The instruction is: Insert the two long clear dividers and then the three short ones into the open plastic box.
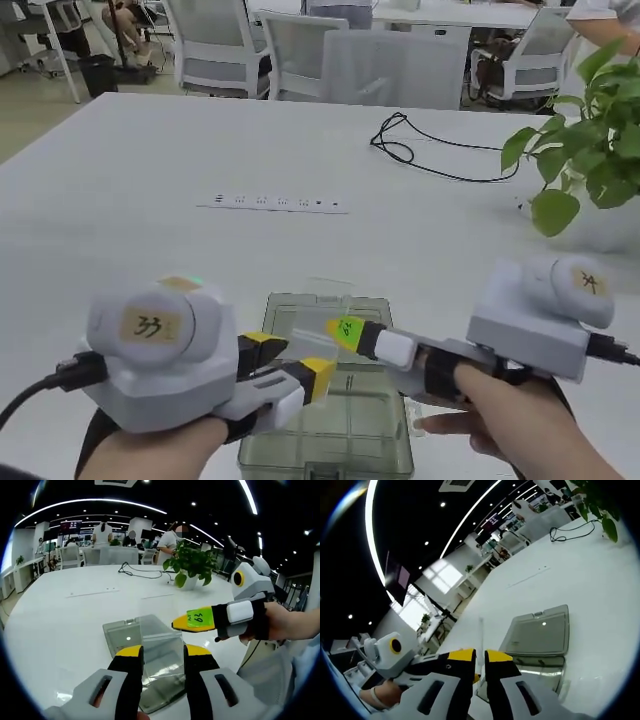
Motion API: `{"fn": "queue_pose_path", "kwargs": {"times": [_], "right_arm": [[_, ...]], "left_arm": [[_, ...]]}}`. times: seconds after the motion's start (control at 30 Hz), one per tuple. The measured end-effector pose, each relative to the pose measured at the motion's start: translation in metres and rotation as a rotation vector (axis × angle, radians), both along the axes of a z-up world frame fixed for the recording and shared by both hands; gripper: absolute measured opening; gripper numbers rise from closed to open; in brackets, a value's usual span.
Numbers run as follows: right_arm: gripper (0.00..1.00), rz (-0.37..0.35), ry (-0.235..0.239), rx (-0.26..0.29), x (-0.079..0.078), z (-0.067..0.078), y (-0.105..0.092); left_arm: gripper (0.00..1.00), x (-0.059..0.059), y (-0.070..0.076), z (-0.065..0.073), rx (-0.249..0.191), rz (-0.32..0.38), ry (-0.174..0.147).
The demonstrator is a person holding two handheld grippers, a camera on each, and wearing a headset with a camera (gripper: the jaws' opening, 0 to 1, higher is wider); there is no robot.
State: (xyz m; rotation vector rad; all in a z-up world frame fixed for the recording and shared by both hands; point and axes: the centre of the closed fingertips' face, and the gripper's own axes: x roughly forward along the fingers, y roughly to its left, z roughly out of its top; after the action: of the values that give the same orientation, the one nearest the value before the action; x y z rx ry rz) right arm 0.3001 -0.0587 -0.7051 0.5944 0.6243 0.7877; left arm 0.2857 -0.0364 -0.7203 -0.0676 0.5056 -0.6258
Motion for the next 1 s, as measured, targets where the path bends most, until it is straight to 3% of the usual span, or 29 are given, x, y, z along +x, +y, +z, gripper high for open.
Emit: {"fn": "queue_pose_path", "kwargs": {"times": [0.43, 0.6, 1.0], "right_arm": [[0.03, 0.016, 0.007, -0.016, -0.001, -0.004, 0.001], [0.02, 0.038, -0.021, -0.064, -0.006, 0.003, 0.001], [0.02, 0.031, 0.033, -0.099, -0.016, 0.016, 0.002]], "left_arm": [[0.3, -0.003, -0.003, -0.002, -0.009, -0.009, 0.006], [0.3, -0.007, -0.004, 0.002, -0.029, -0.001, 0.017], [0.31, -0.016, -0.004, 0.016, -0.057, -0.042, 0.043]]}}
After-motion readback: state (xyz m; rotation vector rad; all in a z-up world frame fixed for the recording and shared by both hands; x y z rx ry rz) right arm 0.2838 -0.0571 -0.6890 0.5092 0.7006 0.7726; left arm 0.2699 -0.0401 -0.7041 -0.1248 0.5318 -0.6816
